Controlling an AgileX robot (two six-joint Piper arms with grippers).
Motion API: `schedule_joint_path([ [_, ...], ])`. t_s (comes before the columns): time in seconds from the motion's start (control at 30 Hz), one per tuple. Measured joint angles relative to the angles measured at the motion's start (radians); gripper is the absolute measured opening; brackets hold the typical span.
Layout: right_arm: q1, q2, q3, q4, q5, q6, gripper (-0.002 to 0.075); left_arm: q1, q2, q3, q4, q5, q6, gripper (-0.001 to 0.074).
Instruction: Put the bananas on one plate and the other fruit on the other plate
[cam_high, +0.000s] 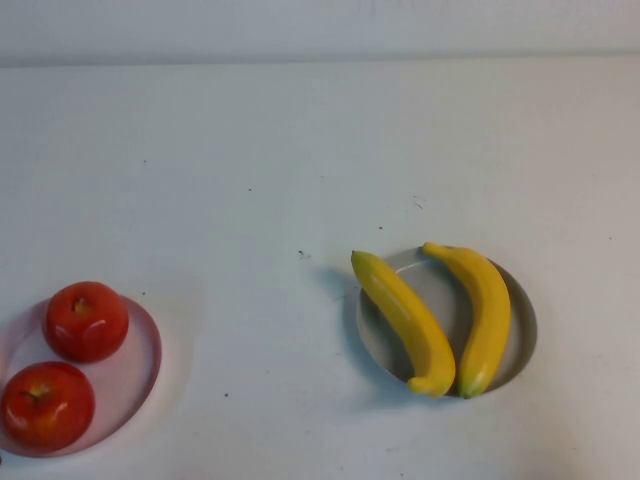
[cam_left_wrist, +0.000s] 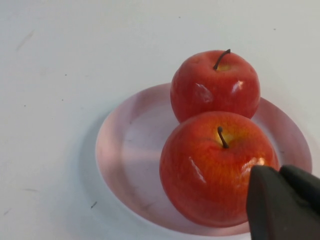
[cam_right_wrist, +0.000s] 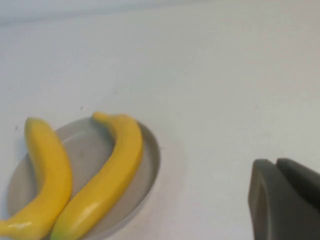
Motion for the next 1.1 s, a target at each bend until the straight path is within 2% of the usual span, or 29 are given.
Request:
schedule_joint_path([
  [0.13,-0.062,-0.168,0.144,0.011,-0.134,0.000,-0.0015,0.000,0.000,0.000,0.000,0.000,0.000,0.0004],
  [0.23,-0.082,-0.246,0.196,0.013,-0.157,0.000,-0.0015,0.000,0.000,0.000,0.000,0.000,0.000,0.0004],
  [0.57,-0.086,-0.258,0.199,-0.049,0.024,-0.002,-0.0015,0.000,0.000,0.000,0.000,0.000,0.000,0.0004],
  [0.8,-0.086,-0.258,0.199,-0.071,0.037,-0.088,-0.0015,0.000,0.000,0.000,0.000,0.000,0.000,0.0004],
  [1.1,-0.086,-0.258,0.199,-0.067,0.037,-0.103,-0.0015,0.000,0.000,0.000,0.000,0.000,0.000,0.0004],
])
